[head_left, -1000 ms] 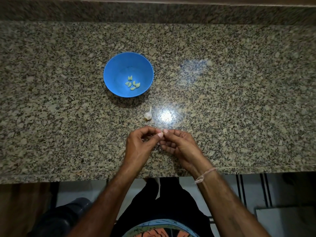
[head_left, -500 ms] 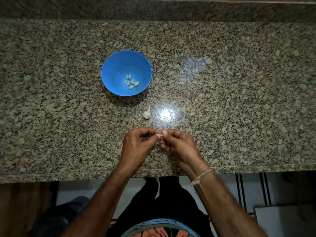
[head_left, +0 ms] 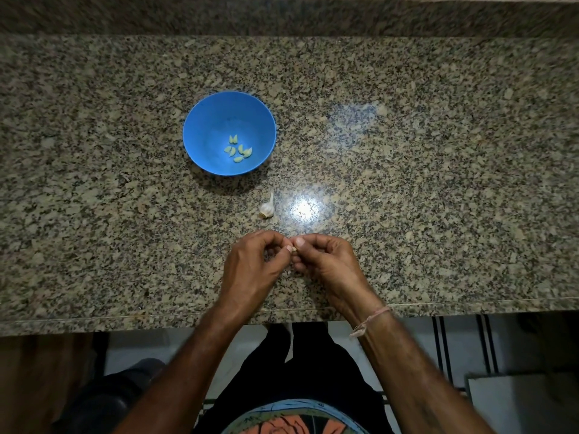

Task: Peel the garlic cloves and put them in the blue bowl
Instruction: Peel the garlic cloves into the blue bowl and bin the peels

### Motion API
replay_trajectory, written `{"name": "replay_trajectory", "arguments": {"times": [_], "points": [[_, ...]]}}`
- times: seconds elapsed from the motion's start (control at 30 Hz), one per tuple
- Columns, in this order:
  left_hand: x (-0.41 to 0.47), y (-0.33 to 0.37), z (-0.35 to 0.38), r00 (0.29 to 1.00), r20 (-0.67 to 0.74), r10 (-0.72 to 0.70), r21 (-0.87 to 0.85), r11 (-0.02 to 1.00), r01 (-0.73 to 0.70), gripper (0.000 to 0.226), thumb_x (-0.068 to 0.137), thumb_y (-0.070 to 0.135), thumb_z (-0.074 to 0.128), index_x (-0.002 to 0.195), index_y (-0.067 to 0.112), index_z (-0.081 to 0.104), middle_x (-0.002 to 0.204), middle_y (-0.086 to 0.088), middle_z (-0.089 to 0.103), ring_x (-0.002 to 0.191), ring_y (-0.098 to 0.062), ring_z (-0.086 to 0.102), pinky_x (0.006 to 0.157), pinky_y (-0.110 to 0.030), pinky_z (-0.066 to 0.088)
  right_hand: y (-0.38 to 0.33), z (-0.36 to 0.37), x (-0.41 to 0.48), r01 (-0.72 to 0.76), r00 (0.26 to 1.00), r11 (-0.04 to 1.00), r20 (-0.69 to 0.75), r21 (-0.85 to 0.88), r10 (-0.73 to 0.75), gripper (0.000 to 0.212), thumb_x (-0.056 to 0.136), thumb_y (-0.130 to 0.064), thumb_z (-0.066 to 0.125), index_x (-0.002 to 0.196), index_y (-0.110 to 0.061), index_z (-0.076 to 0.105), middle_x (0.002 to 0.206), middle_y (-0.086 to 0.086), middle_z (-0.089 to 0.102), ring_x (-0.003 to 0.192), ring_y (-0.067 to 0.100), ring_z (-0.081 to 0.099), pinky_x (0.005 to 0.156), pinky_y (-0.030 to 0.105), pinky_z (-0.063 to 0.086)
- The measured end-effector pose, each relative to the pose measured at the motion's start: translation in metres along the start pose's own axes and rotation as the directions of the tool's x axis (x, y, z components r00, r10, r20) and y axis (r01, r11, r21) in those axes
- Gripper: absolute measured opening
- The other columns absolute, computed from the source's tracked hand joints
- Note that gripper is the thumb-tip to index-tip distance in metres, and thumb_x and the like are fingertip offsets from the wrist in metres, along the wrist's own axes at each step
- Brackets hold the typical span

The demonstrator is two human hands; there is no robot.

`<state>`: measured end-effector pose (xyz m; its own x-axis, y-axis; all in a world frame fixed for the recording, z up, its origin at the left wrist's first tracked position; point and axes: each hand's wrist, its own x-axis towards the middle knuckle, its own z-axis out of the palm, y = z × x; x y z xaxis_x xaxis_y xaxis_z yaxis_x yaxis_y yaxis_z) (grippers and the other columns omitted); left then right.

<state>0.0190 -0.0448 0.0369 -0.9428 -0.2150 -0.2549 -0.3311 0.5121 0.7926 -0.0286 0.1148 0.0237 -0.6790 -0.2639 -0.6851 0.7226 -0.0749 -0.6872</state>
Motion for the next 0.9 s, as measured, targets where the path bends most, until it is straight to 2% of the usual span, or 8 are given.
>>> {"name": "replay_trajectory", "arguments": {"times": [0.1, 0.2, 0.27, 0.37, 0.5, 0.67, 0.8, 0.9], "points": [[-0.002, 0.001, 0.007, 0.998, -0.060, 0.034, 0.068, 0.997, -0.030, 0.010, 0.096, 0.033, 0.066, 0.095, 0.024, 0.069, 0.094, 0.012, 0.066, 0.092, -0.012, 0.061, 0.075, -0.037, 0.051, -0.002, 0.000, -0.002, -0.020, 0.998, 0.997, 0.061, 0.069, 0.016, 0.022, 0.095, -0.010, 0.073, 0.115, 0.000, 0.075, 0.110, 0.019, 0.078, 0.106, 0.035, 0.071, 0.083, 0.029, 0.060], [-0.003, 0.001, 0.012, 0.995, -0.087, 0.053, 0.109, 0.993, -0.044, 0.010, 0.097, 0.032, 0.065, 0.096, 0.022, 0.066, 0.096, 0.011, 0.063, 0.094, -0.014, 0.056, 0.073, -0.035, 0.044, -0.003, 0.000, -0.002, -0.069, 0.993, 0.989, 0.103, 0.127, 0.056, 0.023, 0.096, -0.001, 0.069, 0.118, 0.004, 0.073, 0.115, 0.021, 0.076, 0.113, 0.037, 0.067, 0.080, 0.023, 0.061], [-0.002, 0.000, 0.013, 0.995, -0.090, 0.043, 0.110, 0.993, -0.033, 0.009, 0.097, 0.031, 0.064, 0.097, 0.021, 0.066, 0.095, 0.010, 0.062, 0.092, -0.014, 0.056, 0.071, -0.033, 0.042, -0.003, -0.002, -0.002, -0.100, 0.989, 0.985, 0.121, 0.139, 0.084, 0.023, 0.095, 0.000, 0.070, 0.117, 0.004, 0.073, 0.117, 0.023, 0.075, 0.103, 0.031, 0.070, 0.078, 0.023, 0.061], [0.001, -0.002, 0.013, 0.993, -0.100, -0.055, 0.001, 0.998, 0.056, 0.008, 0.098, 0.030, 0.063, 0.097, 0.023, 0.067, 0.093, 0.010, 0.065, 0.088, -0.012, 0.060, 0.070, -0.031, 0.046, 0.000, -0.006, -0.001, -0.138, 0.987, 0.973, 0.112, 0.184, 0.118, 0.021, 0.093, 0.001, 0.071, 0.113, -0.001, 0.075, 0.103, 0.018, 0.076, 0.083, 0.017, 0.072, 0.073, 0.025, 0.063], [0.007, -0.003, 0.011, 0.979, -0.131, -0.156, -0.086, 0.986, 0.146, 0.003, 0.098, 0.023, 0.068, 0.098, 0.024, 0.071, 0.091, 0.010, 0.070, 0.084, -0.003, 0.064, 0.068, -0.020, 0.048, 0.001, -0.008, 0.000, -0.156, 0.986, 0.954, 0.104, 0.257, 0.133, 0.014, 0.093, 0.004, 0.069, 0.105, -0.002, 0.074, 0.097, 0.015, 0.076, 0.084, 0.019, 0.074, 0.074, 0.027, 0.063], [0.007, 0.000, 0.011, 0.984, -0.126, -0.128, -0.108, 0.988, 0.114, 0.023, 0.095, 0.009, 0.062, 0.088, 0.027, 0.074, 0.094, 0.014, 0.072, 0.090, -0.003, 0.066, 0.079, -0.033, 0.058, 0.000, -0.005, 0.002, -0.126, 0.992, 0.955, 0.057, 0.268, 0.115, 0.011, 0.093, 0.002, 0.070, 0.101, -0.004, 0.069, 0.099, 0.016, 0.076, 0.085, 0.020, 0.075, 0.077, 0.029, 0.065], [0.001, 0.004, 0.015, 0.992, -0.085, -0.096, -0.193, 0.978, 0.079, 0.009, 0.097, 0.025, 0.069, 0.100, 0.029, 0.076, 0.096, 0.015, 0.075, 0.092, -0.005, 0.070, 0.081, -0.040, 0.061, -0.001, -0.001, 0.002, -0.085, 0.996, 0.957, 0.029, 0.277, 0.080, 0.007, 0.093, 0.000, 0.070, 0.100, -0.004, 0.069, 0.093, 0.011, 0.075, 0.082, 0.018, 0.072, 0.076, 0.027, 0.063], [-0.002, 0.004, 0.017, 0.991, -0.121, -0.064, -0.195, 0.980, 0.040, 0.008, 0.095, 0.035, 0.070, 0.100, 0.031, 0.075, 0.095, 0.016, 0.075, 0.092, -0.008, 0.071, 0.080, -0.042, 0.060, -0.002, 0.001, 0.000, -0.068, 0.997, 0.967, 0.037, 0.245, 0.061, 0.002, 0.095, -0.005, 0.070, 0.097, -0.005, 0.070, 0.089, 0.010, 0.075, 0.079, 0.016, 0.071, 0.075, 0.024, 0.062]]}}
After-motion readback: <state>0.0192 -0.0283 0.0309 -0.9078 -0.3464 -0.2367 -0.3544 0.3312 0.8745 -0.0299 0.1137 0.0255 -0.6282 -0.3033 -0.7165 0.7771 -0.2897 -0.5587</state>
